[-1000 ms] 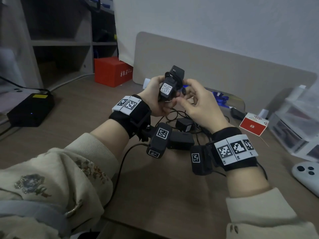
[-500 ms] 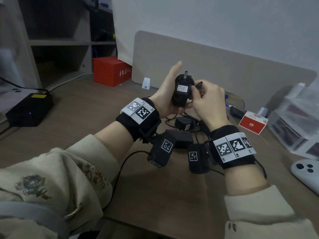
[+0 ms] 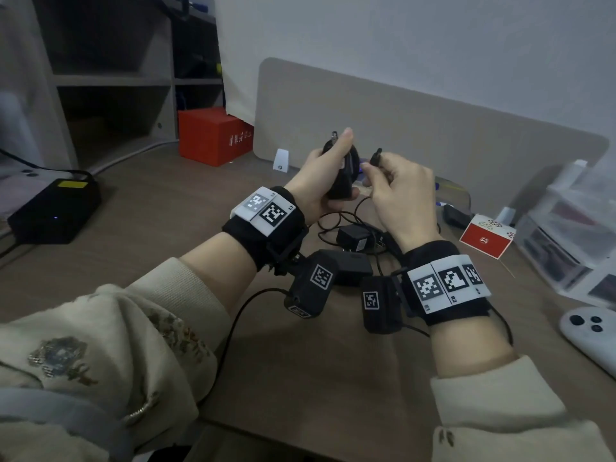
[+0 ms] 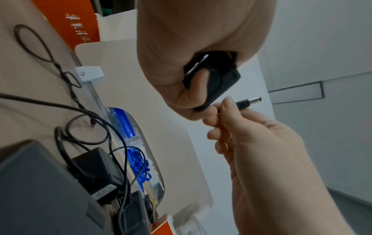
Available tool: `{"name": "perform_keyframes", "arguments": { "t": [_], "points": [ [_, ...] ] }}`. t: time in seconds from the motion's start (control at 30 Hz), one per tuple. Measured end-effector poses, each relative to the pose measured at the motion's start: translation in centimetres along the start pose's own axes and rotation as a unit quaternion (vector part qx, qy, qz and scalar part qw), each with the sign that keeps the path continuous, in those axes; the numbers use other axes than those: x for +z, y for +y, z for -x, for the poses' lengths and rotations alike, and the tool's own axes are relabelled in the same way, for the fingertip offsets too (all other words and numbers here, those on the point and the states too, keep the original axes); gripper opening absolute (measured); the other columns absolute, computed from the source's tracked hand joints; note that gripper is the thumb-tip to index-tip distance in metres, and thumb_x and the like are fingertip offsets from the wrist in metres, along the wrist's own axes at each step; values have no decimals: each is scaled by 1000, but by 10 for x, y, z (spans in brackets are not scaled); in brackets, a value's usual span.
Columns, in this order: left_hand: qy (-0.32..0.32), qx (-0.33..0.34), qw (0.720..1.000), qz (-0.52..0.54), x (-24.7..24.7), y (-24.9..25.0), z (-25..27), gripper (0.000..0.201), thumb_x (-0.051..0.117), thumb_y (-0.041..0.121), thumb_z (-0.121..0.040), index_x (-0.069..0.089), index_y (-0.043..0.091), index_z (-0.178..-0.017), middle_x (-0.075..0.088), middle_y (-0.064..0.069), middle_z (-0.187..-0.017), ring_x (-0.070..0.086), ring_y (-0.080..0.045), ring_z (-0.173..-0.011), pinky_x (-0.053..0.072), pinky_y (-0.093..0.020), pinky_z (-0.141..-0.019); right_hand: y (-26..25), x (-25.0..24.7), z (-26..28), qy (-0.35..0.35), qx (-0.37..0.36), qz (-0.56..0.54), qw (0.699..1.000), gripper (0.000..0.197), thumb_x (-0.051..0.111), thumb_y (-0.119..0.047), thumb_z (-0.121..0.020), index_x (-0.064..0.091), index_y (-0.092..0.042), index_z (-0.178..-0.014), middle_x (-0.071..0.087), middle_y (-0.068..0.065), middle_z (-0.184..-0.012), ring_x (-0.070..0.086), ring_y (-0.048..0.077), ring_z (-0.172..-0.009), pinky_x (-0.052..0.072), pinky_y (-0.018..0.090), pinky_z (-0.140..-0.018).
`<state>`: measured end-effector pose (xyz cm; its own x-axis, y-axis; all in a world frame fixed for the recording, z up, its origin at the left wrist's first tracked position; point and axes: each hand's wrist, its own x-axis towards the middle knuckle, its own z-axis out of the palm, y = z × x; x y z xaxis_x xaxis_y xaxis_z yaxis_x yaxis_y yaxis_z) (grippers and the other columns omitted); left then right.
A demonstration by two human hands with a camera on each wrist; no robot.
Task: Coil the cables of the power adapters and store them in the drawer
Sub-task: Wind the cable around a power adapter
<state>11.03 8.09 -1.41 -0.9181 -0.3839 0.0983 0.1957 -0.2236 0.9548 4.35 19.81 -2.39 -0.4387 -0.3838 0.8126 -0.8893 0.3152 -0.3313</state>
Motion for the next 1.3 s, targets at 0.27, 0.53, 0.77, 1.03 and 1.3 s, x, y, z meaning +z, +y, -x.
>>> {"name": "perform_keyframes", "arguments": {
  "t": [0.27,0.53,0.77,1.03,1.3],
  "points": [
    [-19,-36,999,29,-6,5,4,50,48,55,-97,48,11,-122,56,-10,-104,55,-15,-57,28,-18,-34,3,3,-1,12,7,-19,1000,19,56,-22,-96,67,-8,-89,58,-2,-82,51,13,-75,42,30,-70],
    [-35,-72,996,48,-2,8,11,58,46,56,-98,52,13,-136,70,-2,-111,68,-17,-71,42,-17,-41,-3,-1,-2,32,80,-176,981,22,52,-16,-96,63,-23,-114,67,-3,-85,66,19,-87,53,40,-87],
    [-67,-95,988,98,-5,12,13,56,50,56,-96,54,16,-135,68,-10,-121,71,-22,-74,43,-15,-39,-4,-9,-4,51,104,-250,961,5,56,-18,-98,58,-20,-95,60,-4,-67,60,11,-67,51,35,-72],
    [-79,-104,987,93,-11,13,12,43,53,52,-95,60,19,-121,67,-8,-110,73,-25,-75,39,-15,-38,1,-7,-5,72,165,-218,959,29,63,-21,-92,68,-34,-66,65,-4,-66,56,16,-72,52,45,-77],
    [-64,-111,990,66,-21,16,10,34,55,50,-95,66,20,-106,73,-3,-91,72,-23,-75,37,-17,-45,0,-6,-6,24,163,-229,959,20,69,-21,-83,72,-33,-67,70,-11,-71,59,18,-76,53,45,-80]
  ]
}}
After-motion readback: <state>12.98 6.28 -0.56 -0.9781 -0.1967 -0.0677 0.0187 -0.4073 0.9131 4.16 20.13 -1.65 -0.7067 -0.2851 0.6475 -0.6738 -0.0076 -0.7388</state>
